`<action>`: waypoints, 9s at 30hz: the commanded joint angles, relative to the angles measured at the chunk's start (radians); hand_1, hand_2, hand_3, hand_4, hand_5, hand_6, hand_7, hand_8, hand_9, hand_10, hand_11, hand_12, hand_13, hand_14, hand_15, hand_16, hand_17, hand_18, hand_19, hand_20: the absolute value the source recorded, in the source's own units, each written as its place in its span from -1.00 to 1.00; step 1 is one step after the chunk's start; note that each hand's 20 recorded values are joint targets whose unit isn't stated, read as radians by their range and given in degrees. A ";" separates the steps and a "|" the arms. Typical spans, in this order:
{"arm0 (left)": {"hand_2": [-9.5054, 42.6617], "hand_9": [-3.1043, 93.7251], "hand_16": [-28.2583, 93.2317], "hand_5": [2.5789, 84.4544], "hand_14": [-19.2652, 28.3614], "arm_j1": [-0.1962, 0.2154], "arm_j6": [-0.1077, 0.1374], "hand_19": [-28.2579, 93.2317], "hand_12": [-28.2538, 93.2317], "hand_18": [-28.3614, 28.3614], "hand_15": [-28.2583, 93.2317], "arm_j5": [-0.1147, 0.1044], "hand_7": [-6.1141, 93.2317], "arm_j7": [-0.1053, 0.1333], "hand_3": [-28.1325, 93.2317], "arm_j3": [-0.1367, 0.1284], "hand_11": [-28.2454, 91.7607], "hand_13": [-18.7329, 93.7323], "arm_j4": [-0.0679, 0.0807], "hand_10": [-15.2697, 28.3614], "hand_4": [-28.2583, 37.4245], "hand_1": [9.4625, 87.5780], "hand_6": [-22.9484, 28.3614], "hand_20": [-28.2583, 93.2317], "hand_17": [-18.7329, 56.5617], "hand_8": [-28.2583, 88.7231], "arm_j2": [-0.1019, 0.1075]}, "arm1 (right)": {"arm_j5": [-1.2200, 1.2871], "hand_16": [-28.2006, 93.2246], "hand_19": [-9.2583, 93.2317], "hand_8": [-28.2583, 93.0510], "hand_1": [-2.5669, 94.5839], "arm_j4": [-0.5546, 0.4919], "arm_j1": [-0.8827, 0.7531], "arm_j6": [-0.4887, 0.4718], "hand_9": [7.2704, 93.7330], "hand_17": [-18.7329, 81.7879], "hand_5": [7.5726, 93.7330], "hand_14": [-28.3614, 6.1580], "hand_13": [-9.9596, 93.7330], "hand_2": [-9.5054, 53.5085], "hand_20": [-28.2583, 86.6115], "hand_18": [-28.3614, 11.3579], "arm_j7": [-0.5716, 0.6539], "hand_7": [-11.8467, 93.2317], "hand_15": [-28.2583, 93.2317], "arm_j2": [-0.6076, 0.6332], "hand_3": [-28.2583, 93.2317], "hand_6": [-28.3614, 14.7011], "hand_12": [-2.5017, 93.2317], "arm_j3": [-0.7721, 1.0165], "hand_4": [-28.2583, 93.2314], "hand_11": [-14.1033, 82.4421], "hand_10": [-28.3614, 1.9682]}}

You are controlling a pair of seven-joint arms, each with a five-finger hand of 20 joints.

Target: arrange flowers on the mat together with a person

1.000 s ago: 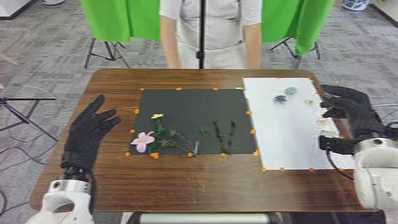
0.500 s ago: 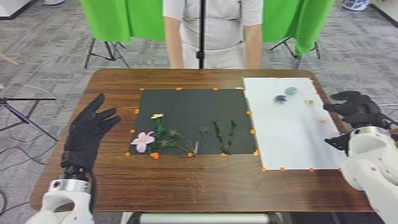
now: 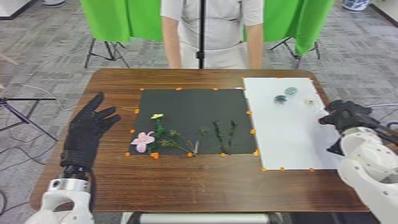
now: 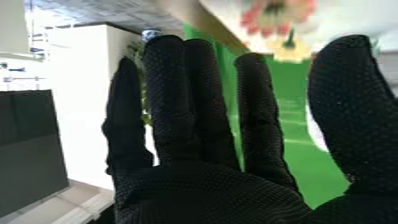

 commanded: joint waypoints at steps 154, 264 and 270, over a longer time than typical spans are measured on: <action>-0.63 -0.25 -0.67 -0.31 0.82 0.037 0.040 0.21 -0.35 0.77 0.31 -0.057 -0.71 0.094 0.74 0.008 -0.13 -0.26 0.031 0.48 -1.00 -0.79 -0.02 -0.26 -0.72 -0.65 0.031 | 1.304 -0.31 0.02 -0.71 -0.65 -0.384 -0.311 -0.003 -0.26 -0.61 -0.29 -0.48 -0.27 -0.56 -0.11 -0.53 -0.594 -0.55 0.14 -0.409 0.77 0.45 -0.61 0.314 -1.00 -0.44 -0.07; -0.57 -0.25 -0.68 -0.32 0.84 0.000 0.065 0.24 -0.35 0.78 0.34 -0.089 -0.68 0.091 0.75 0.046 -0.10 -0.25 0.027 0.50 -1.00 -0.72 0.01 -0.26 -0.70 -0.66 0.067 | 0.074 -0.37 0.26 -0.75 -0.32 0.183 0.380 -0.115 -0.22 -0.38 -0.35 -0.12 0.03 -0.88 -0.11 -0.82 -0.023 -0.44 0.36 -0.020 0.74 0.53 -0.62 -0.211 -0.99 -0.35 0.15; -0.56 -0.25 -0.68 -0.32 0.84 -0.003 0.060 0.24 -0.36 0.78 0.34 -0.089 -0.67 0.088 0.75 0.046 -0.10 -0.26 0.028 0.50 -1.00 -0.71 0.00 -0.26 -0.70 -0.66 0.066 | 0.002 -0.37 0.29 -0.77 -0.26 0.229 0.417 -0.135 -0.09 -0.35 -0.23 -0.04 0.12 -0.92 -0.14 -0.78 -0.013 -0.38 0.36 -0.031 0.73 0.58 -0.64 -0.275 -1.00 -0.31 0.21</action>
